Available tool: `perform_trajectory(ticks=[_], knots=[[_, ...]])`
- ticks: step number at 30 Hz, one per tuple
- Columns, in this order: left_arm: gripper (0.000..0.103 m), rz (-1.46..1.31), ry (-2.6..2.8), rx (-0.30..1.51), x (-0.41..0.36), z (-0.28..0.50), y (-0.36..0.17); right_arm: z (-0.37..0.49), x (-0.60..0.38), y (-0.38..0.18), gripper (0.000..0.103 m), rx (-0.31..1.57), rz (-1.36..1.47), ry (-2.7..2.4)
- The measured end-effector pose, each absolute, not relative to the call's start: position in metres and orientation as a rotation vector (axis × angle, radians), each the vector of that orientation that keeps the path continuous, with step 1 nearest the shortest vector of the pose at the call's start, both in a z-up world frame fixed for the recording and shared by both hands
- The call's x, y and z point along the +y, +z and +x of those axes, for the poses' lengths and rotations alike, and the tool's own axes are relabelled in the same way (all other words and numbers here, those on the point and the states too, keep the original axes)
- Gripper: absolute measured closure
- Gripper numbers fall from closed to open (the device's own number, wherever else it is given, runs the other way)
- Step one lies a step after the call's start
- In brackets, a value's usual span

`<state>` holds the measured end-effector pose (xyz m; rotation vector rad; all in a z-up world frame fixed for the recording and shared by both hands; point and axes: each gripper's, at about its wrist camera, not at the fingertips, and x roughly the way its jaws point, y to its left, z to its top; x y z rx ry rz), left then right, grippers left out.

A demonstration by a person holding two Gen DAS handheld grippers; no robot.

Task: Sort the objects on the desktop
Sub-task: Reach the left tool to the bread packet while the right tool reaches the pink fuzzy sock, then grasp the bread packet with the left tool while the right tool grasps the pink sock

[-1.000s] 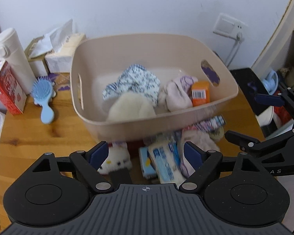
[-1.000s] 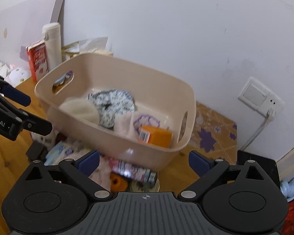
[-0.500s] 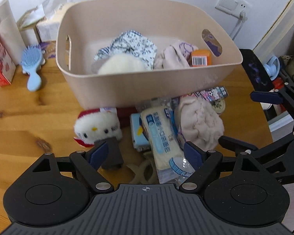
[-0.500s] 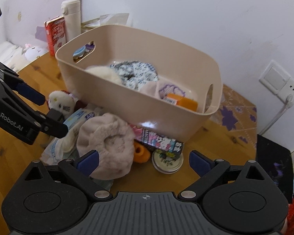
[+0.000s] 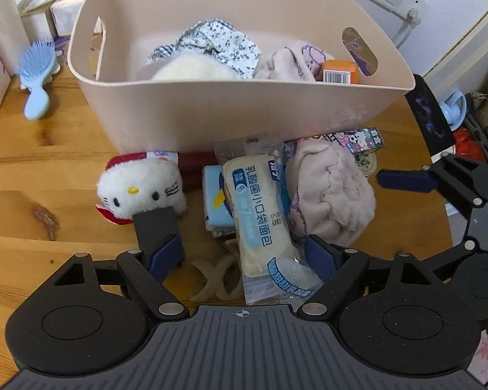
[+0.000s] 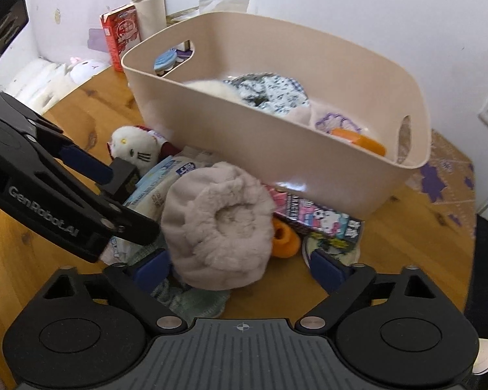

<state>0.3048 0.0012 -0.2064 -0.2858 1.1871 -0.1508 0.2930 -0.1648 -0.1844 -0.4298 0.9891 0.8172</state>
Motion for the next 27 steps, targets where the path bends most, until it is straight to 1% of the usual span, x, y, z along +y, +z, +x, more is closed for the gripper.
perform_trajectory(ticks=[1, 3, 4, 5, 6, 9, 11, 13, 15, 18, 20, 27], knots=[[0.025, -0.294, -0.157, 1.192, 0.001, 0.306, -0.208, 0.294, -0.164, -0.186, 0.019, 0.995, -0.424, 0.823], [0.034, -0.293, -0.175, 1.187, 0.000, 0.306, -0.209, 0.294, -0.164, -0.187, 0.026, 1.003, -0.410, 0.838], [0.045, -0.304, -0.193, 1.199, -0.001, 0.308, -0.210, 0.293, -0.164, -0.188, 0.028, 1.004, -0.406, 0.845], [0.050, -0.320, -0.207, 1.207, -0.001, 0.308, -0.212, 0.293, -0.164, -0.188, 0.034, 1.008, -0.406, 0.854], [0.051, -0.329, -0.212, 1.206, -0.001, 0.308, -0.212, 0.293, -0.164, -0.188, 0.040, 1.011, -0.404, 0.862], [0.054, -0.317, -0.213, 1.199, -0.001, 0.307, -0.211, 0.294, -0.164, -0.188, 0.053, 1.013, -0.399, 0.868], [0.062, -0.305, -0.212, 1.192, -0.001, 0.306, -0.211, 0.292, -0.166, -0.187, 0.058, 1.008, -0.402, 0.869], [0.064, -0.301, -0.217, 1.188, 0.000, 0.305, -0.210, 0.291, -0.166, -0.186, 0.064, 1.003, -0.405, 0.864], [0.064, -0.304, -0.222, 1.185, 0.001, 0.303, -0.209, 0.289, -0.167, -0.186, 0.071, 0.999, -0.407, 0.861], [0.064, -0.295, -0.236, 1.174, 0.002, 0.299, -0.207, 0.286, -0.170, -0.183, 0.075, 0.992, -0.410, 0.857], [0.065, -0.296, -0.242, 1.167, 0.002, 0.295, -0.205, 0.283, -0.171, -0.182, 0.079, 0.990, -0.406, 0.855], [0.065, -0.309, -0.243, 1.135, 0.011, 0.288, -0.195, 0.276, -0.179, -0.175, 0.082, 0.979, -0.397, 0.829]])
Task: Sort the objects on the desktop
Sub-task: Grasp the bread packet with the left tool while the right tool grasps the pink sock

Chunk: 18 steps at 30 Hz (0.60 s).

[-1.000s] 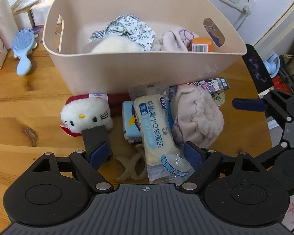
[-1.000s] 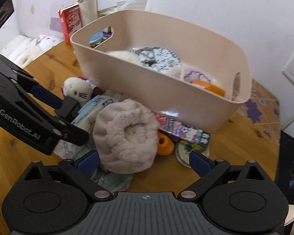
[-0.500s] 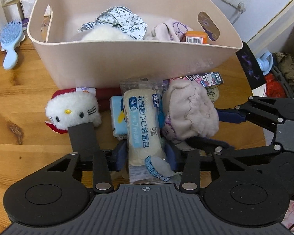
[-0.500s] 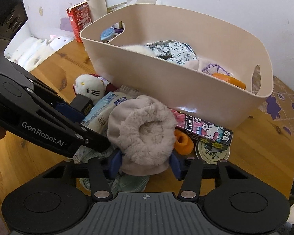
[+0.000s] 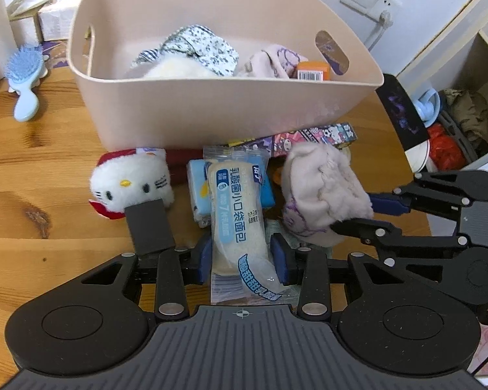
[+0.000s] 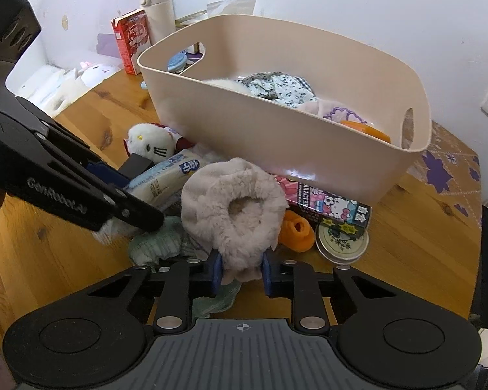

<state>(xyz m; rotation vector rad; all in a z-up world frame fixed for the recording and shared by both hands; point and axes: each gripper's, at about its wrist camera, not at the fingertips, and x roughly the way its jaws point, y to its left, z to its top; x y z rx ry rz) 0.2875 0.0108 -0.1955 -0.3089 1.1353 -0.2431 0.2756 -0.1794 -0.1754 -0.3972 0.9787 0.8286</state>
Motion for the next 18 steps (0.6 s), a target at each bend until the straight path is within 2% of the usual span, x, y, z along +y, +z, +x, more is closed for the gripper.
perform_trajectory(ticks=[10, 18], knots=[[0.065, -0.310, -0.239, 1.102, 0.033, 0.273, -0.184, 0.264, -0.191, -0.166, 0.084, 0.960, -0.384, 0.769], [0.065, -0.306, -0.236, 1.071, 0.045, 0.262, -0.177, 0.260, -0.203, -0.149, 0.092, 0.918, -0.379, 0.727]])
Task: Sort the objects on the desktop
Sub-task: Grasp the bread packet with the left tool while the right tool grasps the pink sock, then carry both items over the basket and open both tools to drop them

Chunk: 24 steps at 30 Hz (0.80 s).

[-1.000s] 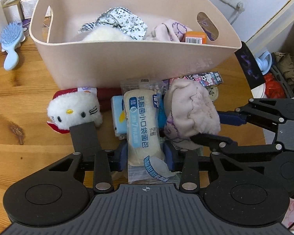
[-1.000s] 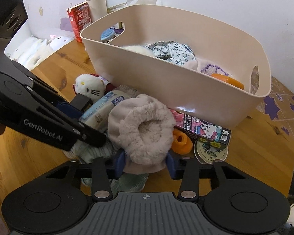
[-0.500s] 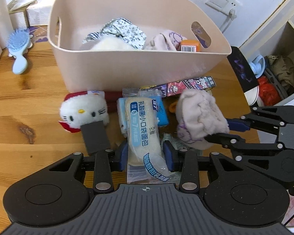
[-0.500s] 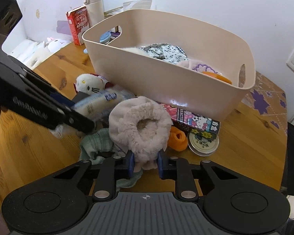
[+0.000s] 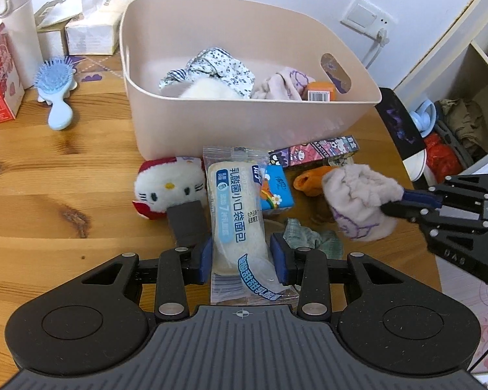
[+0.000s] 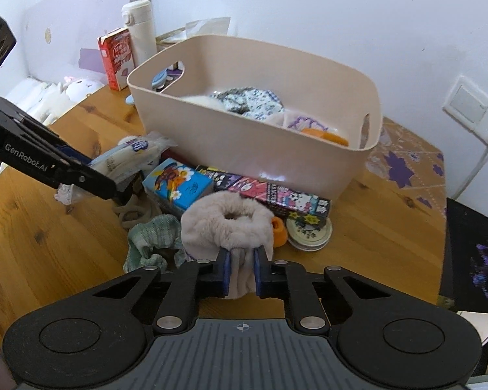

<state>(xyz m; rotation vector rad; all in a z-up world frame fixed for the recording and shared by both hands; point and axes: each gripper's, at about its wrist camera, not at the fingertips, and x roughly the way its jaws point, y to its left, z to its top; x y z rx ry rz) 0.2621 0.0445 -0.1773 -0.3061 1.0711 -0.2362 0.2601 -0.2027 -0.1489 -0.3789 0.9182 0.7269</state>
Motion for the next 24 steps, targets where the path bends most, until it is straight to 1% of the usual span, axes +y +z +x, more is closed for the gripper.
perform_trajectory(ticks=[5, 12, 24], knots=[[0.065, -0.318, -0.237, 1.057, 0.049, 0.260, -0.171, 0.262, -0.207, -0.141, 0.095, 0.897, -0.364, 0.708], [0.066, -0.332, -0.264, 1.028, 0.052, 0.258, -0.157, 0.261, -0.210, -0.124, 0.095, 0.857, -0.359, 0.697], [0.066, -0.351, -0.273, 0.935, 0.068, 0.259, -0.117, 0.273, -0.214, -0.073, 0.095, 0.746, -0.363, 0.696]])
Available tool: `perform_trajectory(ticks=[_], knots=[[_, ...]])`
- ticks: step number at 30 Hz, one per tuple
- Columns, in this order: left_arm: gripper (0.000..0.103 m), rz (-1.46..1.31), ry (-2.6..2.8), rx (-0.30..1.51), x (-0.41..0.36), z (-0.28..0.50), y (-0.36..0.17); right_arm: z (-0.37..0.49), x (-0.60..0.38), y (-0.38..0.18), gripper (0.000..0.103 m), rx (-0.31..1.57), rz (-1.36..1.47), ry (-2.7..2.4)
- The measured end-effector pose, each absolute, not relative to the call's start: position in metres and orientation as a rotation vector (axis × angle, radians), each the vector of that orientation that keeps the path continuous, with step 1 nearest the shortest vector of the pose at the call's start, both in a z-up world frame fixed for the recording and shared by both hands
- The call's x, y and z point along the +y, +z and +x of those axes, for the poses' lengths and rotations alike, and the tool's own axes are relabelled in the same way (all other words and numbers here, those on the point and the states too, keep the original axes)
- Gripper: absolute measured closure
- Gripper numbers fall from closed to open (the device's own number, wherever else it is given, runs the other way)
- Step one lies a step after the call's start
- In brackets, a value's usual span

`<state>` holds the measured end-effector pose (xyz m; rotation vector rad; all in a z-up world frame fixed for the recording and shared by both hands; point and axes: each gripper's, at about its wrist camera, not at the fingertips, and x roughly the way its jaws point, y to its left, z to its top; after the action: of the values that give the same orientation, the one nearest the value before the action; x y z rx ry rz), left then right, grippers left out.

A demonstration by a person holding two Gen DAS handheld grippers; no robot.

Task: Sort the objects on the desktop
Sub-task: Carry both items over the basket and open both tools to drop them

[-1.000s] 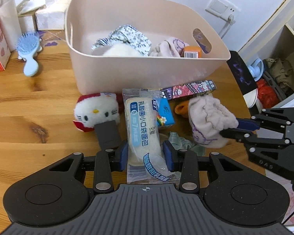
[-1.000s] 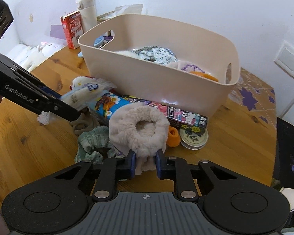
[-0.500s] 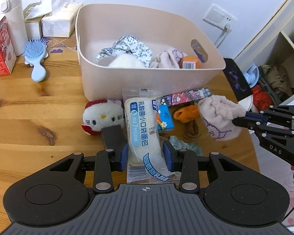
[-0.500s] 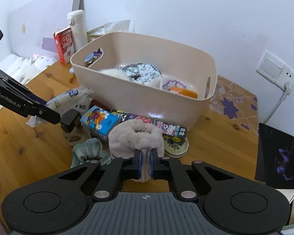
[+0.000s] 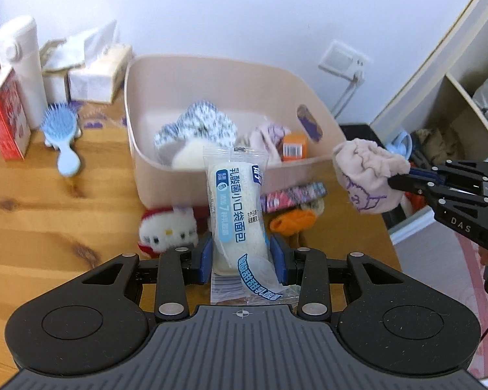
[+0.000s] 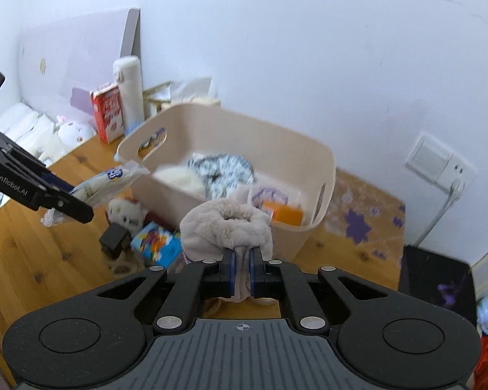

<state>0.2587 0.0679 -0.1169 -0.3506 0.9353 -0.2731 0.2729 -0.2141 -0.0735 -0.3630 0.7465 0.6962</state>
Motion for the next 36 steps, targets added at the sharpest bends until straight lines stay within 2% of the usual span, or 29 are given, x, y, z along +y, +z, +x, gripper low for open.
perform_trajectory(ticks=[15, 31, 33, 36], knots=[[0.066, -0.319, -0.194, 0.857, 0.084, 0.315, -0.096, 0.323, -0.185, -0.052, 0.095, 0.654, -0.377, 0.699], [0.066, -0.284, -0.097, 0.951, 0.067, 0.364, -0.138, 0.368, -0.143, -0.107, 0.095, 0.752, -0.438, 0.677], [0.069, -0.279, -0.088, 0.946, 0.067, 0.364, -0.140, 0.369, -0.142, -0.115, 0.094, 0.772, -0.439, 0.680], [0.068, -0.275, -0.096, 0.950, 0.065, 0.364, -0.141, 0.366, -0.141, -0.122, 0.090, 0.780, -0.453, 0.681]])
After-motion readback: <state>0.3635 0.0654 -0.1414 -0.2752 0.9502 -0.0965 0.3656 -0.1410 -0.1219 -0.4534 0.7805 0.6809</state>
